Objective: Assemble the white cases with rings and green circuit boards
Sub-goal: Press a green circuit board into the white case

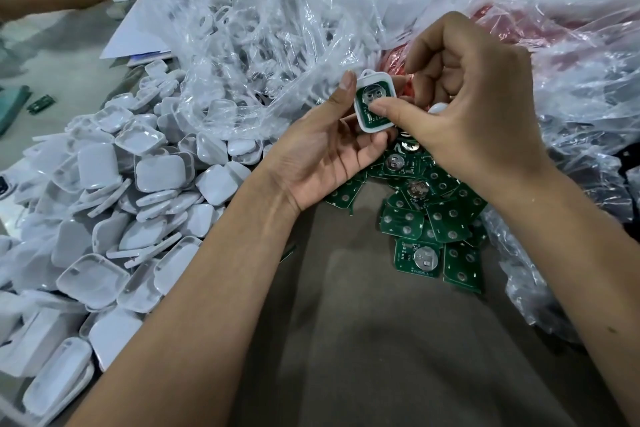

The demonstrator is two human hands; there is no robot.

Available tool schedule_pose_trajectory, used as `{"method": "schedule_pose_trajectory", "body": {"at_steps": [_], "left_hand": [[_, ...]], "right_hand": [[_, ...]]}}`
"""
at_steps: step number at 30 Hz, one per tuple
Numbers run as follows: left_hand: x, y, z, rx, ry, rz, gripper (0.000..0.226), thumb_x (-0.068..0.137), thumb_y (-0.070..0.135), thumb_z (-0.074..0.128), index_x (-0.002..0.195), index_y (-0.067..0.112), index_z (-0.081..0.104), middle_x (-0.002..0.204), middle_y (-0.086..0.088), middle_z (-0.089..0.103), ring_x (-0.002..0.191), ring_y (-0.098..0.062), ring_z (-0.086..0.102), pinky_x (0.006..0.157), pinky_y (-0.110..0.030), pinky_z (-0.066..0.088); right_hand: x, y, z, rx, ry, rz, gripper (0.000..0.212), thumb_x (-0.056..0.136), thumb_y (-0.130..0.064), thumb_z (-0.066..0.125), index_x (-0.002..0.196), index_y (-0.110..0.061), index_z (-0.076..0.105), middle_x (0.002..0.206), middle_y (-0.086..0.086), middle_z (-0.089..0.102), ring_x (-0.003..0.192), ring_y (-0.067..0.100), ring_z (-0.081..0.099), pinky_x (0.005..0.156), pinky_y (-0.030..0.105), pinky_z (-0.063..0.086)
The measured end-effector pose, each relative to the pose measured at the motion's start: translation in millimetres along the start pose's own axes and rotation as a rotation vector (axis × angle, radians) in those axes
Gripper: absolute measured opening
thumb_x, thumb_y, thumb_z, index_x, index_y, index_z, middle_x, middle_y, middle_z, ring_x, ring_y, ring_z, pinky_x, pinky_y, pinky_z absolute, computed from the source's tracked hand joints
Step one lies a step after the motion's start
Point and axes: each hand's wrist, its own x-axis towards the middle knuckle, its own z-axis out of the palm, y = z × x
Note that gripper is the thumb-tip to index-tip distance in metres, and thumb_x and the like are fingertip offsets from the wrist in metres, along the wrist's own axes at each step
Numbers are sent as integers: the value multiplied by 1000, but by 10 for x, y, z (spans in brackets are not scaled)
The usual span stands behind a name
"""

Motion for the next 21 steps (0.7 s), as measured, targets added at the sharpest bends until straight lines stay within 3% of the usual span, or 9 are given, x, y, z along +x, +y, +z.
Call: {"method": "schedule_pose_trajectory", "body": {"at_steps": [3, 9, 14, 18, 21], "left_hand": [[0, 6, -7, -19, -15, -3, 67, 90, 38, 63, 141, -4, 52, 111, -14, 71, 87, -18, 70, 69, -25, 61], [5, 4, -12, -45, -33, -8, 70, 92, 38, 60, 146, -4, 47, 115, -15, 67, 90, -18, 69, 69, -25, 62], [2, 6, -31, -106, -88, -3, 68, 82, 37, 67, 136, -2, 53, 107, -17, 72, 88, -24, 74, 71, -26, 62], [10, 16, -41, -201, -199, 9, 56, 87, 31, 63, 133, 1, 54, 117, -22, 70, 97, -31, 74, 81, -32, 63], [18, 30, -46, -293, -263, 11, 52, 87, 24, 64, 134, 2, 57, 124, -27, 66, 103, -37, 72, 87, -36, 62]], "right_hand": [[-4, -1, -9, 0, 6, 10, 38, 80, -35, 90, 92, -11, 62, 70, -6, 64, 57, 5, 57, 58, 18, 45], [-2, 3, 3, 29, 8, 52, 36, 79, -36, 90, 90, -15, 64, 68, -7, 64, 55, 5, 57, 55, 14, 42], [2, 5, -10, 97, 27, 111, 39, 79, -40, 90, 90, -13, 65, 69, -4, 67, 53, 5, 56, 52, 17, 42], [32, -18, -49, 345, 88, 252, 26, 90, -30, 82, 87, -10, 66, 70, -7, 68, 56, 4, 58, 54, 23, 48], [71, -17, -123, 571, 102, 460, 25, 100, -29, 68, 80, -14, 62, 69, 1, 57, 52, 9, 46, 52, 24, 40]]}}
